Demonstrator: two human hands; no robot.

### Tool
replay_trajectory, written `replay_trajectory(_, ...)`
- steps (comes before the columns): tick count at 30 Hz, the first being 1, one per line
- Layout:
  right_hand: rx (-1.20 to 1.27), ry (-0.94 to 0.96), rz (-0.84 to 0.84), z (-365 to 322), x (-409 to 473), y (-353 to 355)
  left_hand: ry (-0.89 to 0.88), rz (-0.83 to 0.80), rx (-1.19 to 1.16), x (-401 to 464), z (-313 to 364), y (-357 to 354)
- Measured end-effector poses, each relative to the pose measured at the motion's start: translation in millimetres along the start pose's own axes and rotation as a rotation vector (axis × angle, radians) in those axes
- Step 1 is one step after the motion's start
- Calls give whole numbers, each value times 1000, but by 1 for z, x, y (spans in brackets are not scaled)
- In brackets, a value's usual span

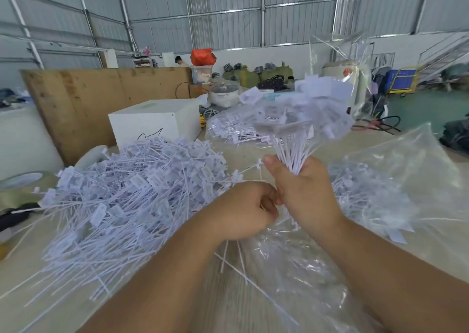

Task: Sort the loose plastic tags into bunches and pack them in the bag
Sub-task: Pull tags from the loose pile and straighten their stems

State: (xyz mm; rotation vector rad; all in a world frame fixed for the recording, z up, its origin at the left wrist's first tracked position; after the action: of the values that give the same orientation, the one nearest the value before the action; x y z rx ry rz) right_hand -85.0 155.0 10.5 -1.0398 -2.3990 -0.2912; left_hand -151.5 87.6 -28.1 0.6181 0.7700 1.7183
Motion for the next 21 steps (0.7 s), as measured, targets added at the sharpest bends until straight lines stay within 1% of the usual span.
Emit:
replay_trajectory(2, -25, 4, 39, 0, 1, 4, 14, -61, -54, 0, -1, -11)
replay_trajectory(4, -36, -1, 65, 0, 3, 7, 27, -56, -103, 1, -3, -14)
replay_trajectory(6, 2, -33, 65, 4, 4, 8, 10, 10, -97, 2, -1, -9)
replay_trajectory(8, 49, -62, 17, 7, 3, 6, -2, 97, -57, 3, -1, -1)
replay_trajectory(10, 48, -83, -32, 9, 4, 1, 12, 128, -75, 3, -4, 2)
replay_trajectory(13, 26, -111, -43, 7, 11, -1, 8, 17, -157, 3, 0, -6)
replay_trajectory(14, 16, -118, -64, 4, 14, -1, 12, -38, -132, 2, 3, -12)
replay_trajectory(16, -37, -128, -124, -7, 21, 0, 16, -140, 6, 1, 12, -31)
replay_trajectory(18, -88, -162, -157, -13, 23, 3, 63, -197, 139, -2, 17, -51)
replay_trajectory(20, -81, -230, -170, -14, 20, 7, 104, -180, 278, -2, 21, -64)
replay_trajectory(21, -72, -269, -199, -13, 17, 7, 90, -149, 327, 0, 23, -65)
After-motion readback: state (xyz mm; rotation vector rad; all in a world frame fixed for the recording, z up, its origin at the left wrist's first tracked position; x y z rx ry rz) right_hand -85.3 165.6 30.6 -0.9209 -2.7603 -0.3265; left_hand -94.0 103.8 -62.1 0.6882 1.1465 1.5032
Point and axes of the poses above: each hand's wrist, its own x-axis towards the middle knuckle, its own y-axis out of the back of the hand, z = x × y, the point moved 10 cm from there along x, towards the middle knuckle, and after that the axes turned 4 degrees about -z, right-handed, at the moved point
